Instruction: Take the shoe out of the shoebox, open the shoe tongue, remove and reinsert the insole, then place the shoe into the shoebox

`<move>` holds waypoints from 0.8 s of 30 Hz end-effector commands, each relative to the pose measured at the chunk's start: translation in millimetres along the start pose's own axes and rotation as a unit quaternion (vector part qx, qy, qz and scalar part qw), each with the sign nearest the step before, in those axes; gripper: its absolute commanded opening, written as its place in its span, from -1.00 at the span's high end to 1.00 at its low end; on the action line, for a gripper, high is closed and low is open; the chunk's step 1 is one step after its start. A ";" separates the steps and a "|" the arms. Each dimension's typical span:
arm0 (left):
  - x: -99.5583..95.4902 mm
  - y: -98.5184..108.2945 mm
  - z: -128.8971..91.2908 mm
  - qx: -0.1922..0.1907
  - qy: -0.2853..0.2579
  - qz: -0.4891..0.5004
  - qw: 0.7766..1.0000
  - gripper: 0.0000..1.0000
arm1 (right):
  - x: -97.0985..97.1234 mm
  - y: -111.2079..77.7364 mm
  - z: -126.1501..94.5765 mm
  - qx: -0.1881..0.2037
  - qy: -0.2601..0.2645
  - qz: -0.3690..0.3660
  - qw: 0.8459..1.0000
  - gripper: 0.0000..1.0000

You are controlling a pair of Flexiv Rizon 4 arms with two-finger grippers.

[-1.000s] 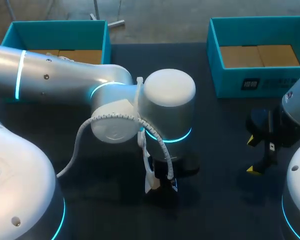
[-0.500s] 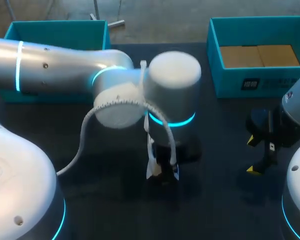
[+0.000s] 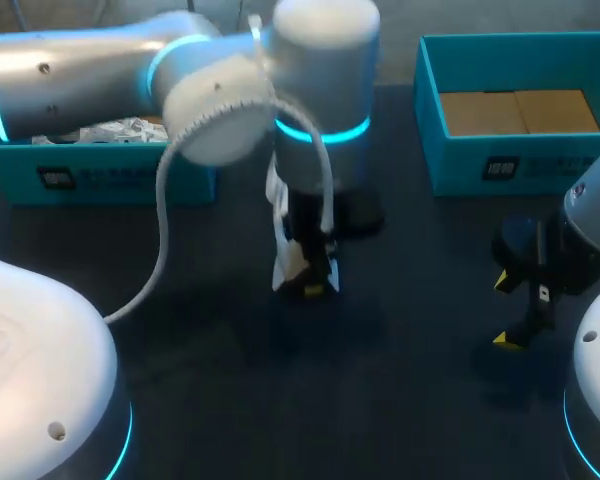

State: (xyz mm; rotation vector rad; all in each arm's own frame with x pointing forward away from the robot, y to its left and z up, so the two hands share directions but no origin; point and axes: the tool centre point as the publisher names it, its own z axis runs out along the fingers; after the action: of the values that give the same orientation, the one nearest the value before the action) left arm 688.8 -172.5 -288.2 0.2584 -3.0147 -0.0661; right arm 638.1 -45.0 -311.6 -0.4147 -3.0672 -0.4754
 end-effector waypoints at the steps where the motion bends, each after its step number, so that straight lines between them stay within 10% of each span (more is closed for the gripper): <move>1: -15.7 11.4 -37.7 -0.006 -0.001 -0.007 1.000 1.00 | 1.3 -0.9 0.6 -0.001 -0.002 0.000 1.000 -1.00; 24: -112.5 58.1 -132.8 0.011 0.013 0.006 1.000 1.00 | 1.3 -0.9 0.6 -0.001 -0.002 0.000 1.000 -1.00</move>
State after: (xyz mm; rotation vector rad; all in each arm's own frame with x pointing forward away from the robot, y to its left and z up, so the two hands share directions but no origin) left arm 797.1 -112.7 -187.8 0.2410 -2.9939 -0.0418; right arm 638.1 -45.1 -311.6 -0.4148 -3.0672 -0.4754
